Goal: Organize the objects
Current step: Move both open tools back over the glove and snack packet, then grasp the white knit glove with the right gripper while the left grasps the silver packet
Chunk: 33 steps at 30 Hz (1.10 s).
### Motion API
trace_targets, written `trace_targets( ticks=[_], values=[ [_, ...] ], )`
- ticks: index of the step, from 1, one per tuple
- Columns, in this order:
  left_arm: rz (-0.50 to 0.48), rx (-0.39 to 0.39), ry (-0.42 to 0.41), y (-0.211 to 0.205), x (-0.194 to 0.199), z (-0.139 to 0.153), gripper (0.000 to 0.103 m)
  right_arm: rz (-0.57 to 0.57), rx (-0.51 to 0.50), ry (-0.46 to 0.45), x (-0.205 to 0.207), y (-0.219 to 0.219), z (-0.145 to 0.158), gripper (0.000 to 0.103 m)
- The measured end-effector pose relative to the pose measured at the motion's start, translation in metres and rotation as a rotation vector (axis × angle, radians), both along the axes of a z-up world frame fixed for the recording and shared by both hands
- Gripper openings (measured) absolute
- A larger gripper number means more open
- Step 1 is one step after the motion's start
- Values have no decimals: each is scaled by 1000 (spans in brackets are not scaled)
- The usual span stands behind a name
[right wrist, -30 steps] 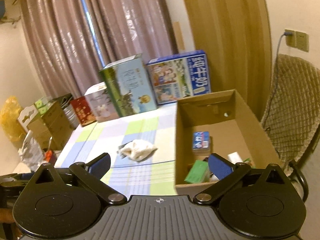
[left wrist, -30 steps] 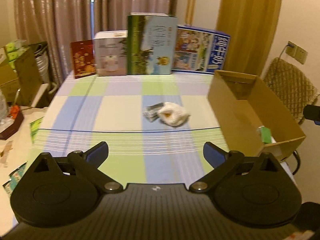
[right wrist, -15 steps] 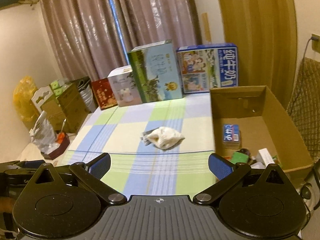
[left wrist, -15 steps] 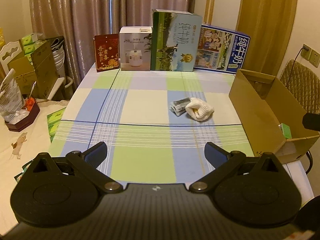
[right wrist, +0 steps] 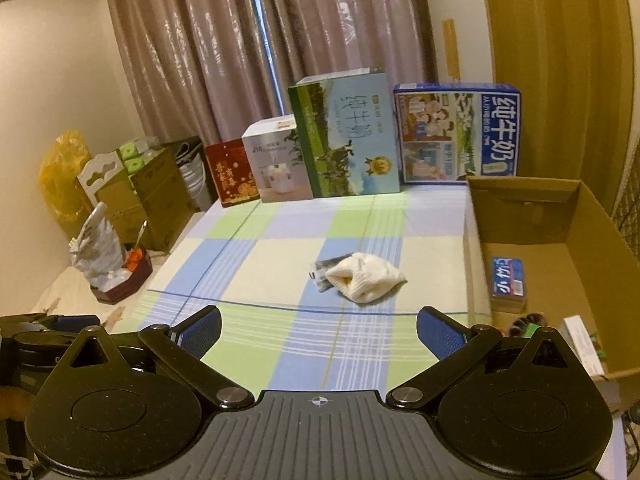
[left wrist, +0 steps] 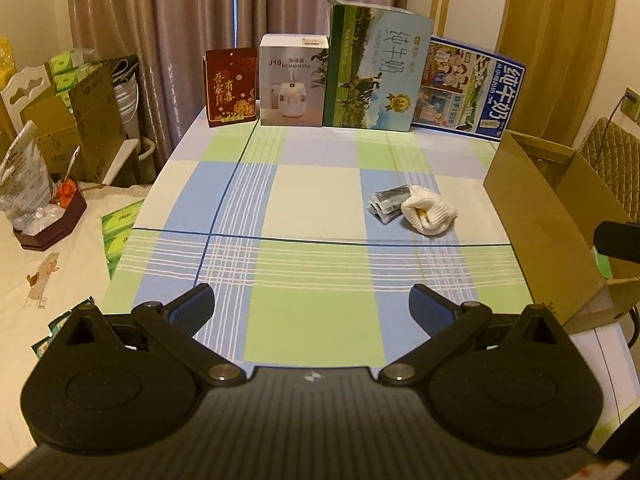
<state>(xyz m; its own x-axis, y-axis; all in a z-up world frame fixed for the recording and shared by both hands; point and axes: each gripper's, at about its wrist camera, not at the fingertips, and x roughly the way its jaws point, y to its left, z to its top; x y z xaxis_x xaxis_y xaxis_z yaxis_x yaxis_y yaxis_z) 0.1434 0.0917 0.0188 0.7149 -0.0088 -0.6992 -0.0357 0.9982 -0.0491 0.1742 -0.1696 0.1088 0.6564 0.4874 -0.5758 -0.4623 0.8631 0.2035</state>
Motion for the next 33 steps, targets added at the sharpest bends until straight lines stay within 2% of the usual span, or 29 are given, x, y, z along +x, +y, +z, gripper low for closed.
trace_targets(
  ticks=[4, 11, 19, 29, 31, 33],
  values=[
    [-2, 3, 19, 6, 16, -13, 102, 2, -21, -2, 15, 12, -13, 101],
    [-20, 17, -7, 11, 51, -39, 101, -24, -50, 2, 56, 28, -50, 101],
    [-65, 21, -16, 2, 104, -74, 101, -35, -110, -79, 97, 45, -100, 101],
    [-133, 94, -10, -11, 167, -108, 101, -1, -184, -82, 156, 67, -142, 100],
    [-133, 100, 1, -8, 175, -113, 101, 24, -197, -73, 167, 72, -152, 98],
    [-143, 96, 12, -7, 179, -119, 101, 43, -218, -54, 178, 77, -162, 90]
  ],
)
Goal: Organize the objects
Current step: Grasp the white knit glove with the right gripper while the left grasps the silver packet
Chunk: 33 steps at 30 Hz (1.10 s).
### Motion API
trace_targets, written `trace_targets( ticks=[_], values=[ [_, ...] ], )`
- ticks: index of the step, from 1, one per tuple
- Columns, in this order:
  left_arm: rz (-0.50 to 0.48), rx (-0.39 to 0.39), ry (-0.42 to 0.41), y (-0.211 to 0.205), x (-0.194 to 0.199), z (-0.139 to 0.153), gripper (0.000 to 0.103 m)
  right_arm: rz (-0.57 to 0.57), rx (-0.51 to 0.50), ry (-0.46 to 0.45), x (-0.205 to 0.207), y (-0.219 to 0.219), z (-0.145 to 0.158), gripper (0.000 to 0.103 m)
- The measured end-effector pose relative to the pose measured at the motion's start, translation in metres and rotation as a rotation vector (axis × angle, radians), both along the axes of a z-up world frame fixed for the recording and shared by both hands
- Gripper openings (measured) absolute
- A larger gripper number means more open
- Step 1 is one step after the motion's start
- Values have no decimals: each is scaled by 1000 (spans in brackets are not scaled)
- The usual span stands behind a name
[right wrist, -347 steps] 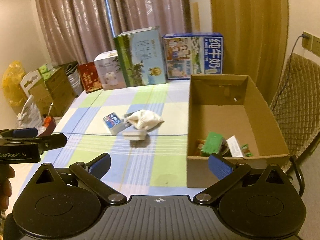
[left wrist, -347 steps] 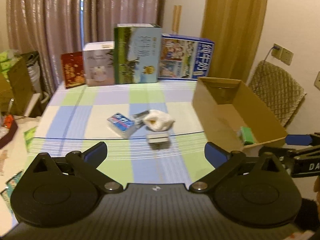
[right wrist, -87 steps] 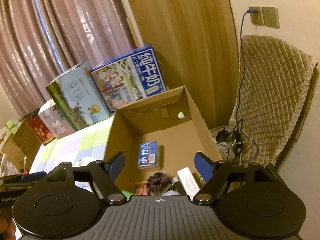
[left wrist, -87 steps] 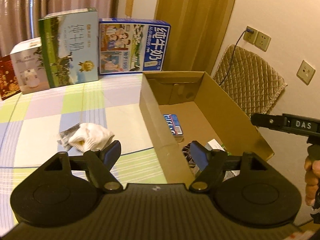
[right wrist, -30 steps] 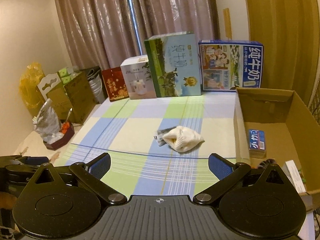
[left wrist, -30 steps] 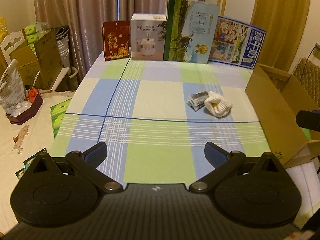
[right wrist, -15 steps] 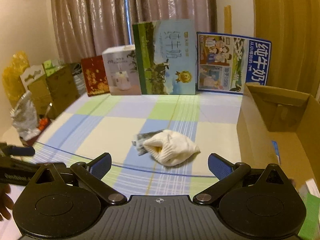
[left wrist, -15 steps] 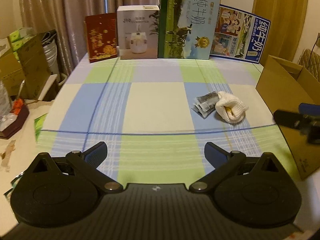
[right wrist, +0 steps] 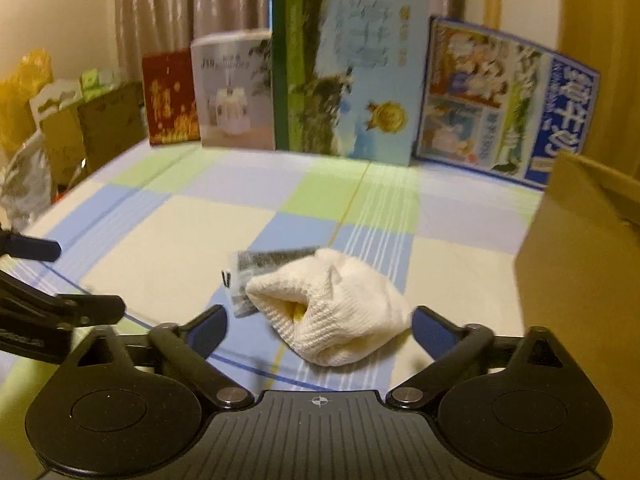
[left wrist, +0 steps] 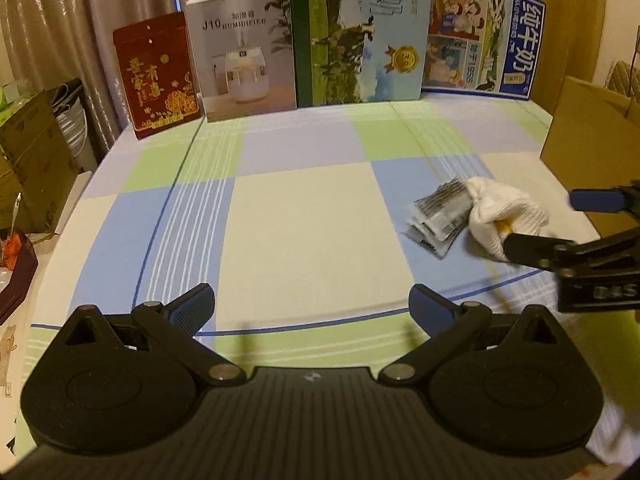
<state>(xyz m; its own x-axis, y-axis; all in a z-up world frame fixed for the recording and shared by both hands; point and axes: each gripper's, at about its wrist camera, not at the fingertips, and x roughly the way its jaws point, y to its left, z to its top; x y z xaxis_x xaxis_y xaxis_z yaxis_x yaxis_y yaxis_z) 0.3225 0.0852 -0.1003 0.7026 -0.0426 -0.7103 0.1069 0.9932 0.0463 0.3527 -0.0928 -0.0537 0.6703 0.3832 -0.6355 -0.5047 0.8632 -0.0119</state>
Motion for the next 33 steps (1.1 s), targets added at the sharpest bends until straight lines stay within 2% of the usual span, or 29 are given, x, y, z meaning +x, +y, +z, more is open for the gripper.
trace_targets(
  ticks=[5, 6, 9, 12, 14, 19, 24, 30, 33],
  values=[
    [-36, -13, 22, -1, 7, -10, 101, 38, -45, -19, 15, 8, -15, 84],
    [-43, -9, 22, -3, 8, -11, 101, 38, -59, -24, 17, 9, -17, 74],
    [-69, -9, 19, -8, 11, -13, 101, 19, -87, -23, 19, 7, -20, 55],
    [-109, -6, 11, -17, 16, -12, 101, -9, -90, -21, 18, 0, -15, 41],
    [-154, 0, -5, -27, 22, -11, 101, -50, -75, -7, 21, -7, -9, 38],
    [-285, 38, -63, -58, 39, -5, 99, -149, -28, 43, 31, -34, 2, 37],
    [-391, 55, -45, -83, 66, -11, 80, -176, -23, 56, 36, -49, 2, 37],
    [-440, 79, -11, -101, 86, -21, 64, -175, -17, 60, 37, -46, 0, 37],
    [-444, 92, 13, -104, 89, -26, 51, -169, -11, 63, 37, -47, 0, 37]
  ],
)
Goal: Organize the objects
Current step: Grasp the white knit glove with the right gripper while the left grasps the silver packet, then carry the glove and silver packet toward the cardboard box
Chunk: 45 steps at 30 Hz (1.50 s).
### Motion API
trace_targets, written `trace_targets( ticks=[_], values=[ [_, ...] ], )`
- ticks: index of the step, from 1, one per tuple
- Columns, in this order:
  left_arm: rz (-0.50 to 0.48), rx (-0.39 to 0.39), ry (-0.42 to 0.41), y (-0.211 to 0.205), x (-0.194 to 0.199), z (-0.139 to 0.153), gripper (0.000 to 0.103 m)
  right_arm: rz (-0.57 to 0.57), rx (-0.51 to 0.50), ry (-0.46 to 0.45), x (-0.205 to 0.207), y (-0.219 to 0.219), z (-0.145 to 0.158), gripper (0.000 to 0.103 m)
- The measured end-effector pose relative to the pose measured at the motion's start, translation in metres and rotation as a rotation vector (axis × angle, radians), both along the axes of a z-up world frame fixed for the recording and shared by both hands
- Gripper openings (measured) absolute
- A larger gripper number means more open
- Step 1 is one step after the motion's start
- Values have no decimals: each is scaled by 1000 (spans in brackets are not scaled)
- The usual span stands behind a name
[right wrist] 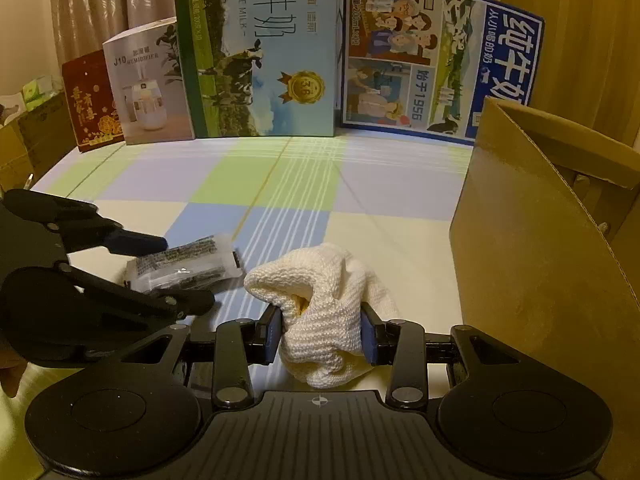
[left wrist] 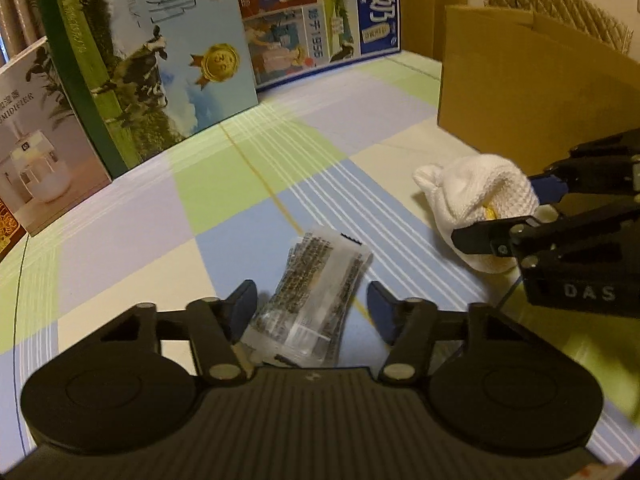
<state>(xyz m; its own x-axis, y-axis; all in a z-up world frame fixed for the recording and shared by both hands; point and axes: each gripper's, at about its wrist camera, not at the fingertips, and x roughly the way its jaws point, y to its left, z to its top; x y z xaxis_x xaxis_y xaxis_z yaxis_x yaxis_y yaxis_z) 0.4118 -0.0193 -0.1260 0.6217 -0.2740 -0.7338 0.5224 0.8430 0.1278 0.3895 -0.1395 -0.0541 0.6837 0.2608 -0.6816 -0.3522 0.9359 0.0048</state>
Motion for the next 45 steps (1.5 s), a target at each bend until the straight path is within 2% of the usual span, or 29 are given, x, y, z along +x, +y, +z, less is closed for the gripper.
trace_targets(
  ticks=[3, 5, 11, 15, 19, 22, 32, 35, 39, 45],
  values=[
    [28, -20, 30, 0, 1, 1, 34, -3, 8, 5, 0, -1, 0, 36],
    [64, -27, 46, 2, -4, 2, 32, -7, 22, 15, -1, -2, 2, 36],
    [210, -71, 97, 17, -42, 7, 31, 12, 42, 24, -16, 2, 11, 34],
    [265, -94, 134, 26, -74, 11, 31, 30, 55, 31, -36, 5, 18, 33],
    [302, -99, 132, 28, -106, 28, 31, 34, 85, 35, -68, 2, 32, 33],
    [337, -139, 124, 30, -130, 44, 31, 41, 110, 35, -100, -4, 45, 33],
    [396, -190, 107, 22, -224, 99, 31, 28, 152, 5, -204, -44, 99, 33],
    [391, -180, 80, 13, -248, 116, 31, 15, 155, -15, -227, -58, 117, 33],
    [406, -222, 59, 4, -271, 135, 31, 19, 147, -65, -256, -70, 139, 34],
    [397, -238, 25, -14, -299, 158, 31, 10, 129, -107, -287, -92, 156, 34]
  ],
)
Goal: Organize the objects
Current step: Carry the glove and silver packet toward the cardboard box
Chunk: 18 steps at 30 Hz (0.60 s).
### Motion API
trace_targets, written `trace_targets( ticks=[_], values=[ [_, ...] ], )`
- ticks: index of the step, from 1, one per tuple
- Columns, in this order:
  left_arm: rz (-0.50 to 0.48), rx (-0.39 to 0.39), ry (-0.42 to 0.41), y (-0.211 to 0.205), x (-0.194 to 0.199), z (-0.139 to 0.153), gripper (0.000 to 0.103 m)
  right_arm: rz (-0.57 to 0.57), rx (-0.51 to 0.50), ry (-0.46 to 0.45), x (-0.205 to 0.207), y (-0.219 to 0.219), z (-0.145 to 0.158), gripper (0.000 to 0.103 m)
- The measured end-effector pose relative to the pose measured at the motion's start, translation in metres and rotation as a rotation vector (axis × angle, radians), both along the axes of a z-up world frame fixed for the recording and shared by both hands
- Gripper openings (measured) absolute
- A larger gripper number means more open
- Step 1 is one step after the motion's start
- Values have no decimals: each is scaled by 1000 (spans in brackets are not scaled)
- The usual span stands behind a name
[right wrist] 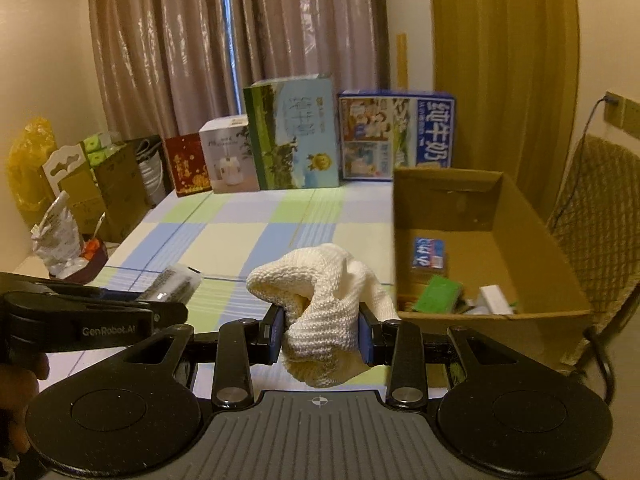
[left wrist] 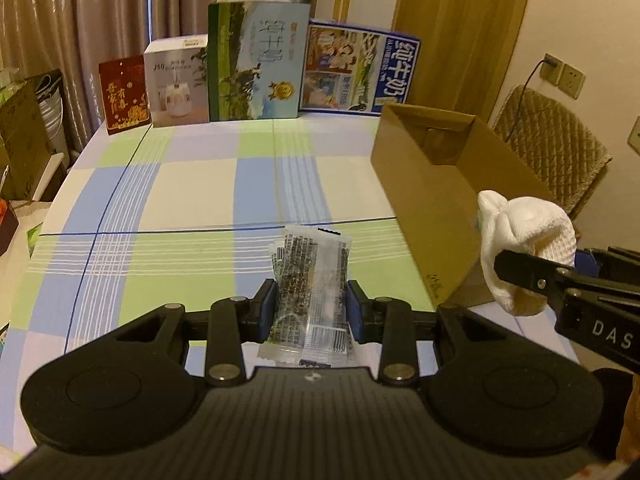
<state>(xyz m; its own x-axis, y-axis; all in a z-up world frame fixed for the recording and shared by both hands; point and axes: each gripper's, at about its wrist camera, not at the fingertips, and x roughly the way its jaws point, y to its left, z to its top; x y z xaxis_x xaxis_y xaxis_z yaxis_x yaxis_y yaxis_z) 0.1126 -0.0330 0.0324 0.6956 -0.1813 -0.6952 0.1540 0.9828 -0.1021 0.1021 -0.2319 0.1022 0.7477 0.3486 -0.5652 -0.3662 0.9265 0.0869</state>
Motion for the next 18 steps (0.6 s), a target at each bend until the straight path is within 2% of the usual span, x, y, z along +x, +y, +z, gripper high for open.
trace_targets(
  ticks=[8, 18],
  values=[
    [-22, 2, -11, -21, -26, 8, 31, -49, -10, -34, -17, -33, 13, 34],
    [-81, -7, -17, -51, -34, 14, 31, -138, -1, -36, -19, -72, 18, 34]
  ],
)
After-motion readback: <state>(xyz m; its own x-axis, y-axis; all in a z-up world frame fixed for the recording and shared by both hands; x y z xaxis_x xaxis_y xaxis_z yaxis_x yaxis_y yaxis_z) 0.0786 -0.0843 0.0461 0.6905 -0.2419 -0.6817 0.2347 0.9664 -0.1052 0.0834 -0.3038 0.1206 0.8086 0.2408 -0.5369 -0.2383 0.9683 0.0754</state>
